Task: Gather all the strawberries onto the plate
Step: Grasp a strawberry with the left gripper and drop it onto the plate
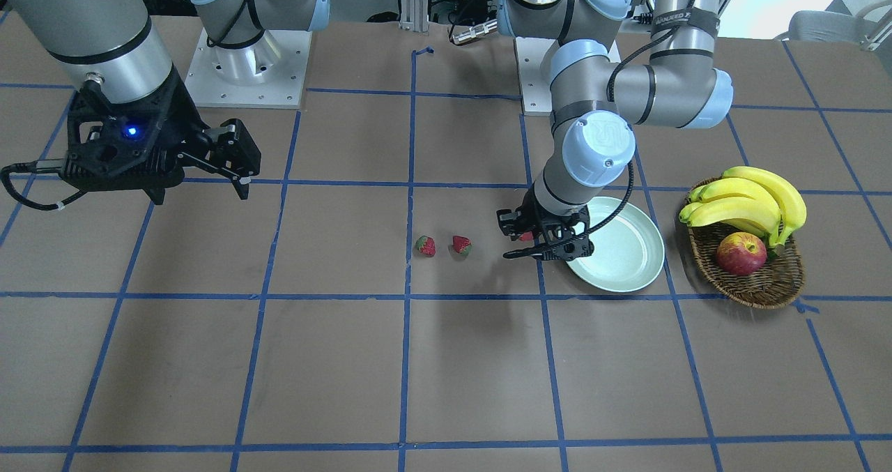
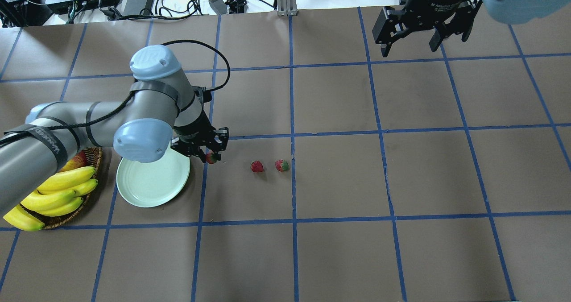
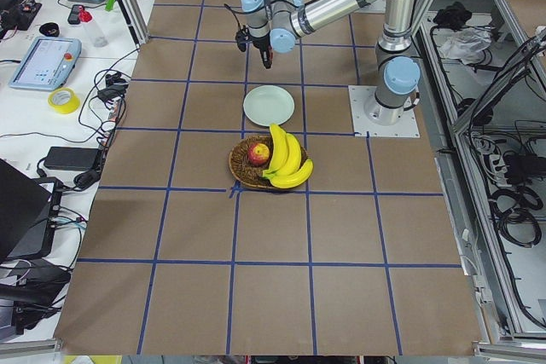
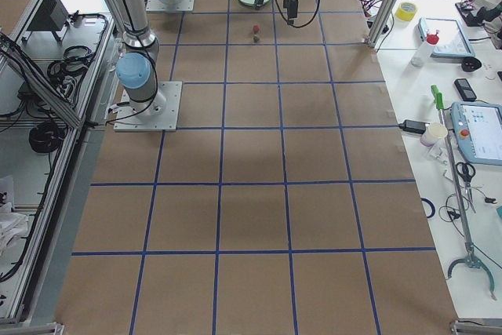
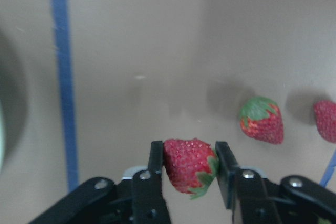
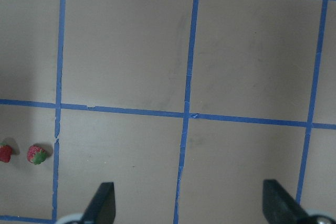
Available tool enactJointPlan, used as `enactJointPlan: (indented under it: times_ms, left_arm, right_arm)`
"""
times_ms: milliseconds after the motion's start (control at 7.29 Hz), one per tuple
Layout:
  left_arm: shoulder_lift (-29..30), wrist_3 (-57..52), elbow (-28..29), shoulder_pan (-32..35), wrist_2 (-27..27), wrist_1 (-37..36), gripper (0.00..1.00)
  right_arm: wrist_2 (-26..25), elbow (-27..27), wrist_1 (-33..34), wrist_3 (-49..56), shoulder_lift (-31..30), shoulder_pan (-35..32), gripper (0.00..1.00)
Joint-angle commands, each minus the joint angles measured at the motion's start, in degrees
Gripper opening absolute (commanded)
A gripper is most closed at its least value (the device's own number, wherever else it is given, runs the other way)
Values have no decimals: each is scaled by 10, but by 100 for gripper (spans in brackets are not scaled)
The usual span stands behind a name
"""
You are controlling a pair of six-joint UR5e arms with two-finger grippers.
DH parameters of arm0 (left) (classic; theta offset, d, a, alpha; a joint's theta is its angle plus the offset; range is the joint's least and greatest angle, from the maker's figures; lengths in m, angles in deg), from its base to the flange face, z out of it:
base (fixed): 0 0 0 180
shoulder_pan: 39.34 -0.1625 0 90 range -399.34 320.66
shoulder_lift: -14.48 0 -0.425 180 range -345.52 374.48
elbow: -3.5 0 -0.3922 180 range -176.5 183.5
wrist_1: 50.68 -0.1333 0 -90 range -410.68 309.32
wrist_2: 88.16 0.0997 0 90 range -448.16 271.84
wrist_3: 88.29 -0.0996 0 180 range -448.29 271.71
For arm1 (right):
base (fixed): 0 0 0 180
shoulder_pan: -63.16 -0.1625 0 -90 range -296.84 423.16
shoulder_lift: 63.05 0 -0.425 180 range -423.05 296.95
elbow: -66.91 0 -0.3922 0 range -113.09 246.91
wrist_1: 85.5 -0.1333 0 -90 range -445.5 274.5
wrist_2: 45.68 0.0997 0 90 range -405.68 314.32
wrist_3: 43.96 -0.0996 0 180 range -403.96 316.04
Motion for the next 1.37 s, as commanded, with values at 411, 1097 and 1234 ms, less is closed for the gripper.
enactJointPlan:
  times_ms: [411, 1097, 1234]
  left_arm:
    - [23, -141, -1, -119, 129, 37, 0]
    - [31, -142, 3, -119, 157, 26, 100]
    - [25, -129, 18, -107, 141, 25, 100]
  right_arm:
    - [0, 0, 1, -4, 0, -1, 100]
    - [1, 0, 1, -4, 0, -1, 100]
    - [1, 0, 1, -4, 0, -1, 100]
